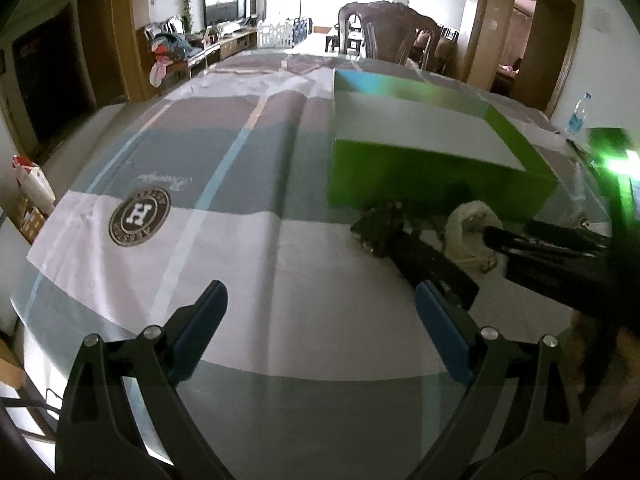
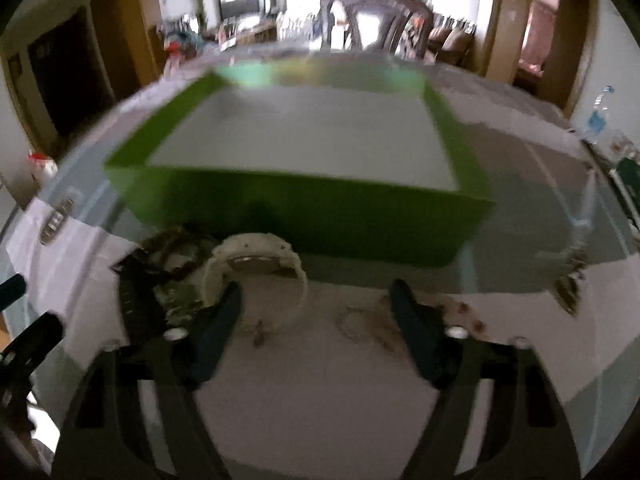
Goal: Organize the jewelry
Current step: 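Move left tool to the black strap watch while right tool approaches the white watch, then close left gripper on the black strap watch while right gripper grasps the white watch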
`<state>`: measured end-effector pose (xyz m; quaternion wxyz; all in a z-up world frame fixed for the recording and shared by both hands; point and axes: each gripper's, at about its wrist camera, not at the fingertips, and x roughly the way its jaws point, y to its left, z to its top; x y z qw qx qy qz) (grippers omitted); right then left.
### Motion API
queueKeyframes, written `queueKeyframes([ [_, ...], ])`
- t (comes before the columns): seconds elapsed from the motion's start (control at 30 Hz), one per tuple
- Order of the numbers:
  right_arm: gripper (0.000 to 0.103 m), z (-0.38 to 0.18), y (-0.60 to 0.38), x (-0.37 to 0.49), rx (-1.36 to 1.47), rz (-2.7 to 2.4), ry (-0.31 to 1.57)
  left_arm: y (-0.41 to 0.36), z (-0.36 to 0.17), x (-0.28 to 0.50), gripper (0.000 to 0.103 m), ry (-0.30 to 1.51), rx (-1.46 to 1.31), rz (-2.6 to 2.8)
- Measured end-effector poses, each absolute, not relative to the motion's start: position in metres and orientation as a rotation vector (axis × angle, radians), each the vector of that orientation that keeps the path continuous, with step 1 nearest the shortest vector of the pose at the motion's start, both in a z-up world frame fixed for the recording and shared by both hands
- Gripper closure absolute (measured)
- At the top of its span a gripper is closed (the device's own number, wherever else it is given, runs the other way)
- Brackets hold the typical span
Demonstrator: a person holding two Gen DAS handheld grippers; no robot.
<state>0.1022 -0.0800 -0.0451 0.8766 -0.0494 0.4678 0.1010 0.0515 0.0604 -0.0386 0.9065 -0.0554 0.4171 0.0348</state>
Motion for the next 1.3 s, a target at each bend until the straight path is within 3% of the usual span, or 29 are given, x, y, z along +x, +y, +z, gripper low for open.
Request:
queueKeyframes([
  [0.03,0.07,-0.046,-0.078,0.104,-0.085,0.226,0.974,0.062,-0.04,0.052,0.009,0.869,-0.116,0.073],
  [0.13,0.094,-0.043,-0.08,0.09,-0.087,0.218,0.975,0.064,-0.043,0.052,0.009,0.874,-0.118,0.081],
  [0.57,0.095,-0.047,-0.139,0.008,-0.007,0.17,0.96,0.023,-0.048,0.088,0.005,0.948,-0.177,-0.061],
  [0.8,0.089,-0.047,-0.142,-0.003,0.001,0.156,0.948,-0.009,-0.066,0.105,0.006,0.996,-0.019,-0.005],
  [0.93,0.083,-0.045,-0.143,0.009,0.003,0.149,0.943,0.008,-0.07,0.097,0.03,1.022,-0.075,-0.032],
  [0.97,0.081,-0.045,-0.142,0.009,0.004,0.143,0.941,0.014,-0.07,0.094,0.032,1.02,-0.068,-0.021],
  [1.1,0.068,-0.044,-0.147,0.005,0.012,0.115,0.929,0.036,-0.071,0.084,0.031,1.004,-0.065,0.038],
  [1.27,0.056,-0.038,-0.156,-0.002,0.053,0.104,0.911,0.058,-0.066,0.074,0.018,0.98,-0.11,0.05],
  [1.3,0.049,-0.036,-0.158,-0.003,0.061,0.108,0.905,0.06,-0.064,0.071,0.016,0.972,-0.108,0.049],
])
